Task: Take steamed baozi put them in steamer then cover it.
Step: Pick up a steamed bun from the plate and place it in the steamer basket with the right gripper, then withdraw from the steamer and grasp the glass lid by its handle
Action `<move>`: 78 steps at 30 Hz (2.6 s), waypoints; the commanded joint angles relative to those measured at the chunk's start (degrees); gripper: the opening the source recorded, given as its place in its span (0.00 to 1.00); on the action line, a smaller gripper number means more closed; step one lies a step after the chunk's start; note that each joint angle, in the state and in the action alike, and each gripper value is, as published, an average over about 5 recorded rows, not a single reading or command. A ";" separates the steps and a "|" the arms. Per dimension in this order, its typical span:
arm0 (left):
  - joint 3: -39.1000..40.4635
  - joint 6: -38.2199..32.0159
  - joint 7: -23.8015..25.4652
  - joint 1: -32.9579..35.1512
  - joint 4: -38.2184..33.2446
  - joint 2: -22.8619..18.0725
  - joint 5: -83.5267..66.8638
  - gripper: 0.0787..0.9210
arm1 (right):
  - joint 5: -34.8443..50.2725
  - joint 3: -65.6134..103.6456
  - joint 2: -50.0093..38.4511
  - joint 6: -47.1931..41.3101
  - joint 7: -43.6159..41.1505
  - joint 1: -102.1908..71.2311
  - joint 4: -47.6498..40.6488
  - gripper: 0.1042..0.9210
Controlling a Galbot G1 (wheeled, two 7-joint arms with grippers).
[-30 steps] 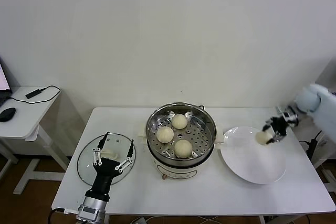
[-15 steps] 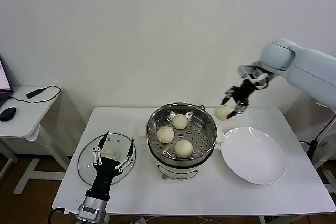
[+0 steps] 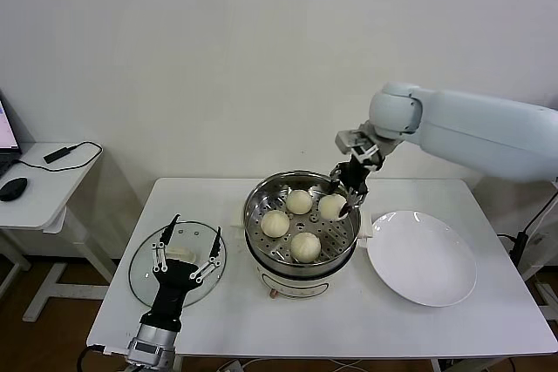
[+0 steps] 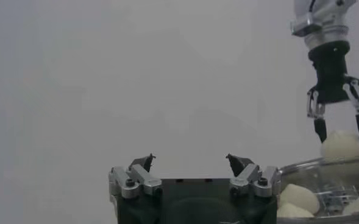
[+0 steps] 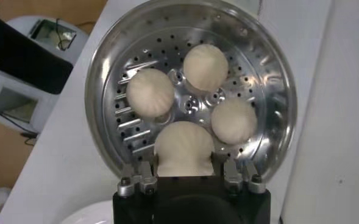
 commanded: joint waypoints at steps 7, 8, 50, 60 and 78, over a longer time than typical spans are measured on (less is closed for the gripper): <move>-0.58 0.04 -0.02 0.08 -0.34 0.04 -0.29 0.88 | -4.38 -1.00 2.47 -1.78 5.38 -5.97 -1.63 0.64; -0.60 0.04 -0.02 0.09 -0.36 0.03 -0.29 0.88 | -4.42 -0.91 2.46 -1.78 5.46 -6.14 -1.67 0.64; -1.18 -0.47 -6.85 -5.20 6.98 1.34 25.57 0.88 | -4.14 70.53 -9.26 26.41 84.93 -62.11 12.16 0.88; -3.42 3.36 -12.39 -6.54 15.23 2.86 55.67 0.88 | -8.02 103.61 -4.99 30.90 80.63 -95.30 14.35 0.88; -6.84 10.50 -8.94 -4.00 20.36 6.88 72.77 0.88 | -10.10 113.94 4.52 35.57 76.38 -115.80 18.64 0.88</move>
